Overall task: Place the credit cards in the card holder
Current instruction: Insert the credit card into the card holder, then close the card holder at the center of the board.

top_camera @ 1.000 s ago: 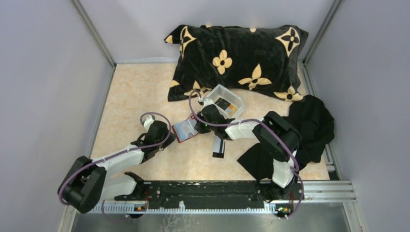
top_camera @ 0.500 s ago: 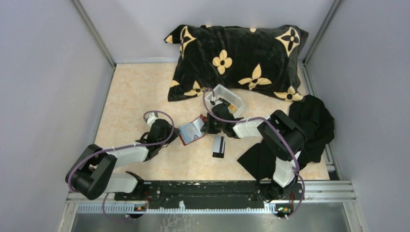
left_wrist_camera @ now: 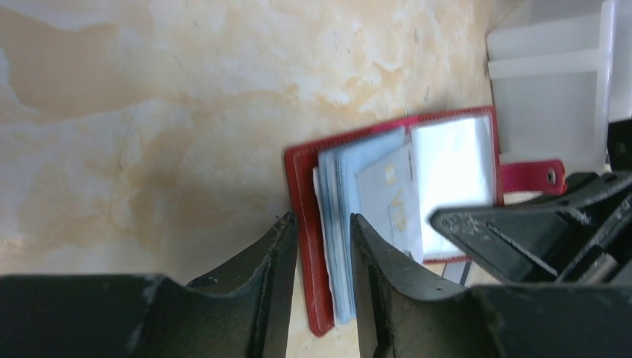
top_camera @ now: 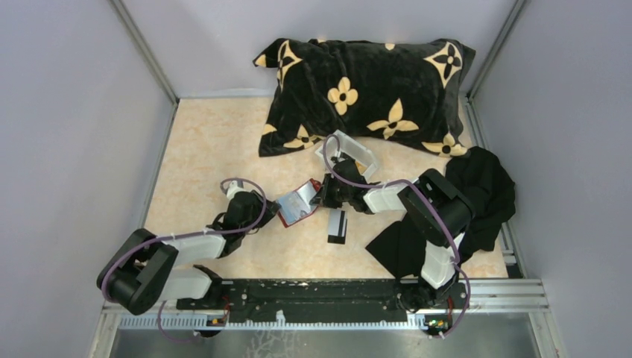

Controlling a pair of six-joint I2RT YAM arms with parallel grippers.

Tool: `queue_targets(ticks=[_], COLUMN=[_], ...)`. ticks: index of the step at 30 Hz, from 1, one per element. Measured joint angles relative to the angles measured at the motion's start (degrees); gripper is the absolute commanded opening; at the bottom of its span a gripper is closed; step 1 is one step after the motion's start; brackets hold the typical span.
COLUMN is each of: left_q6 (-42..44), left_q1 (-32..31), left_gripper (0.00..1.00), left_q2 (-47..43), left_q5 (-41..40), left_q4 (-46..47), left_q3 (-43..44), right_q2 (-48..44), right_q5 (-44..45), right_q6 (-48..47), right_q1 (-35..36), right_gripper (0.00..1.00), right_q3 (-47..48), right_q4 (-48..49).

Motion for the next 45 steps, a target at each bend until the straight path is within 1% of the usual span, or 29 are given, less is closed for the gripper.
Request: queue_targets(ticks=[6, 9, 14, 17, 21, 24, 27, 30, 35, 45], left_q6=[-2.32, -3.23, -4.59, -4.96, -5.25, -5.25, -4.59, -3.19, -0.92, 1.27], left_q1=[-3.37, -5.27, -7.15, -7.87, -8.28, -8.87, -9.97, -10.47, -10.67, -10.69], left_gripper=[0.43, 0.43, 0.44, 0.47, 0.48, 0.48, 0.48, 0.49, 0.49, 0.49], left_q2=[-6.27, -7.52, -4.02, -1.07, 1.97, 1.95, 0.59, -0.46, -0.63, 2.29], left_q5=[1.09, 0.96, -0.39, -1.44, -2.64, -3.72, -5.68, -7.37, -8.61, -9.27], left_q4=[-2.10, -3.65, -1.88, -0.04, 1.07, 1.16, -0.59, -4.28, -8.41, -10.38], left_q3=[-3.80, -4.20, -3.17, -1.88, 0.20, 0.46, 0.98, 2.43, 4.59, 8.13], right_q2=[0.20, 0.24, 0.33, 0.33, 0.33, 0.33, 0.35, 0.57, 1.05, 1.29], right_q5=[-0.74, -0.98, -0.90, -0.70, -0.35, -0.31, -0.50, -1.11, -1.38, -0.83], right_q6=[1.77, 2.29, 2.69, 2.69, 2.64, 2.56, 2.25, 2.05, 1.64, 1.62], right_q1=[-0.02, -0.02, -0.48, -1.20, -1.66, -1.77, -1.77, -1.66, -1.46, -1.49], right_gripper=[0.00, 0.00, 0.00, 0.00, 0.00, 0.00, 0.00, 0.00, 0.00, 0.00], right_q3=[-0.20, -0.20, -0.24, -0.44, -0.50, -0.50, -0.50, -0.50, -0.50, -0.50], right_q4=[0.63, 0.98, 1.57, 2.16, 2.56, 2.54, 2.49, 2.69, 3.10, 3.19])
